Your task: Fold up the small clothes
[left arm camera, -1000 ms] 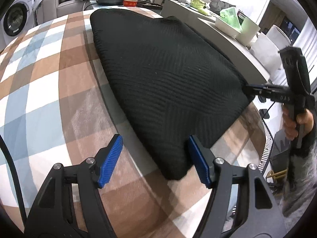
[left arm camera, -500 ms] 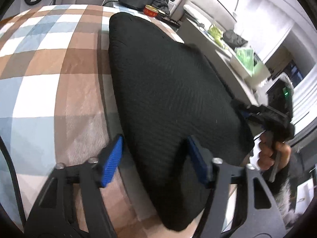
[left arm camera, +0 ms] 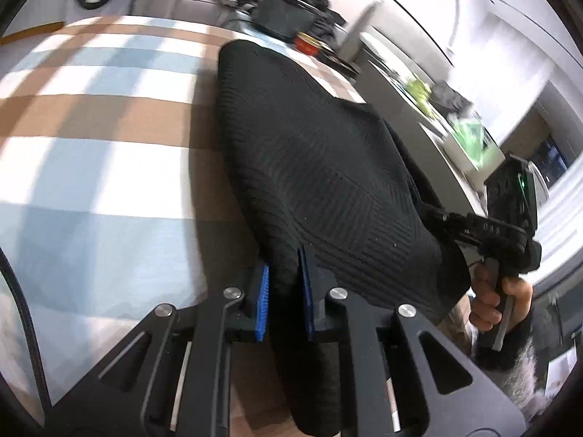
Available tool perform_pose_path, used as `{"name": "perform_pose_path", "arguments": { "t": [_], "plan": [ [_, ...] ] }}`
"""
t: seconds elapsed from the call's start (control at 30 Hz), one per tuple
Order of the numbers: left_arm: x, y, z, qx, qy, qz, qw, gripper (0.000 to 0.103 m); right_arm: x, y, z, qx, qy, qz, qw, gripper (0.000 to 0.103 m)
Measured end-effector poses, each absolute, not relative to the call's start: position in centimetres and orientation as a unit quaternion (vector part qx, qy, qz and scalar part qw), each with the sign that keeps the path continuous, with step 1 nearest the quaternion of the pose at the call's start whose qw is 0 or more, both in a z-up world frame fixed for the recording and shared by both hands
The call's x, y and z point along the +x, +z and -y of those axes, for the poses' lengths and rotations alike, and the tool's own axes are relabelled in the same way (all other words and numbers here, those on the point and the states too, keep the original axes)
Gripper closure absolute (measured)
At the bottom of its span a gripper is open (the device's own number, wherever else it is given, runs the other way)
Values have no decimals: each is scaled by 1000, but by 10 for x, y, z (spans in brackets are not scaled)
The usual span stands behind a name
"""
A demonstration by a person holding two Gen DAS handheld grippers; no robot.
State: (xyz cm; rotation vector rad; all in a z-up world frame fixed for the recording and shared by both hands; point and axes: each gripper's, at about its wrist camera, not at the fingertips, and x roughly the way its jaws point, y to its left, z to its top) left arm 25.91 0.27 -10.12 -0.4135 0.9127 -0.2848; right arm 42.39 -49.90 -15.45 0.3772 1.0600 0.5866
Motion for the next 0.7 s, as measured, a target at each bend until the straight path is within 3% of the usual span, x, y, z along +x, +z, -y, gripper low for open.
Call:
{"name": "perform_pose_path", "arguments": {
  "t": [0.3, 0.6, 0.7],
  "plan": [
    [228, -99, -83, -211, -44, -419, 882, 91, 409, -156, 406, 135, 300, -490, 808, 76],
    [212, -87, -86, -176, -31, -408, 895, 88, 374, -124, 434, 118, 286, -457, 834, 70],
    [203, -73, -79, -157, -32, -392, 906, 81, 359, -115, 442, 113, 291, -439, 842, 70]
  ]
}}
